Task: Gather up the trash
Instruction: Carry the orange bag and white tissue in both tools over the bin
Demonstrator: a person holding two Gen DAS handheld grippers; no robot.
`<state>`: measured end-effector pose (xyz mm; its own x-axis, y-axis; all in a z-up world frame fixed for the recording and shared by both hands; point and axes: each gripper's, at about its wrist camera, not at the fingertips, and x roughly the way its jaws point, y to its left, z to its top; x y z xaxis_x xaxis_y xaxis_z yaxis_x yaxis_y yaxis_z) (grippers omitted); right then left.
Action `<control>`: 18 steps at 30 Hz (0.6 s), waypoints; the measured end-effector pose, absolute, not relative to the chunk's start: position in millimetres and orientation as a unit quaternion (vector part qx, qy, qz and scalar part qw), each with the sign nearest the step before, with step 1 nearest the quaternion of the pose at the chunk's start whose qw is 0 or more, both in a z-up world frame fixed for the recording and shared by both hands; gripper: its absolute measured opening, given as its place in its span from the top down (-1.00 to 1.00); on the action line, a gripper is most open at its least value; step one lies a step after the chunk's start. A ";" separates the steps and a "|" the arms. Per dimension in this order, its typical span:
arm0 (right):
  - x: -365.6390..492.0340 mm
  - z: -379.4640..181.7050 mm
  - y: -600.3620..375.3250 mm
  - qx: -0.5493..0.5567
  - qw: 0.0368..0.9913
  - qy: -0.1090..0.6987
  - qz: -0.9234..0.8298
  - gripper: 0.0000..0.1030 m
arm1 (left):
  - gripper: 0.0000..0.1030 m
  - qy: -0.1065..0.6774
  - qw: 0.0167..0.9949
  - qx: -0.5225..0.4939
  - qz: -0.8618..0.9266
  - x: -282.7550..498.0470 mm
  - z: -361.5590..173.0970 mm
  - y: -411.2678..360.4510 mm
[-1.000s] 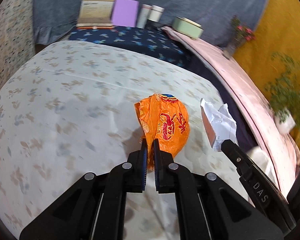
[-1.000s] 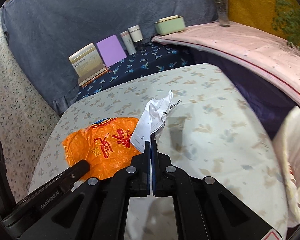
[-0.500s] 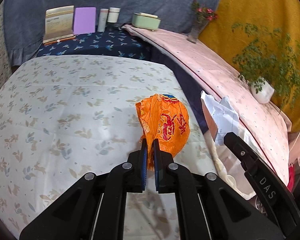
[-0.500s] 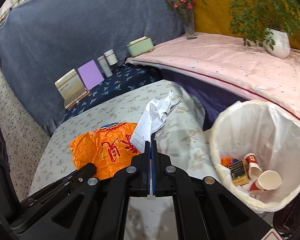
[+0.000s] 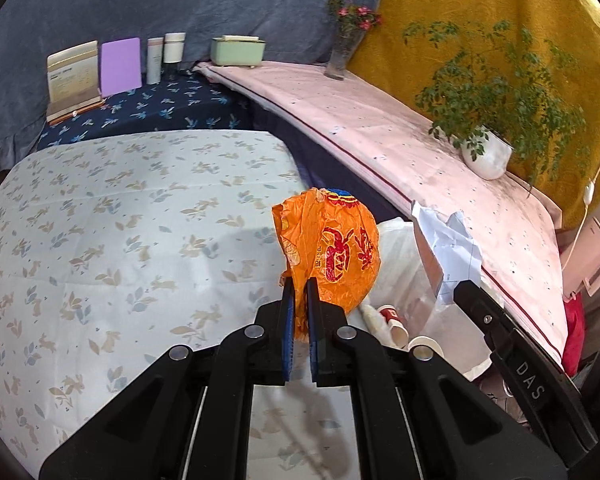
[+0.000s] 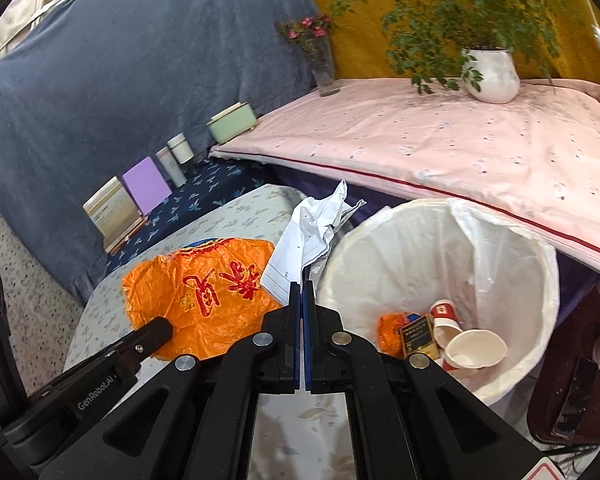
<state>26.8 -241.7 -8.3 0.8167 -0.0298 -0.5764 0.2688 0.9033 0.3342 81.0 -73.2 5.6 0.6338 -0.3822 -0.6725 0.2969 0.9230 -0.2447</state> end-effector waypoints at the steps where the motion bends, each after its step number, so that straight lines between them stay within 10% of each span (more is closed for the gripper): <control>1: 23.6 -8.3 -246.5 0.207 0.930 0.290 -0.085 0.97 | 0.90 0.383 0.902 -0.054 -0.191 80.3 6.5 -76.0; 18: -11.1 -14.7 -298.9 0.237 0.921 0.278 -0.134 0.97 | 0.90 0.374 0.895 -0.021 -0.243 68.3 15.2 -129.8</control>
<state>-11.1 -298.9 -14.7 0.8092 -0.1148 -0.5762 0.3785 0.8520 0.3617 68.3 -129.8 15.2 0.6013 -0.4510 -0.6596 0.4201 0.8806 -0.2192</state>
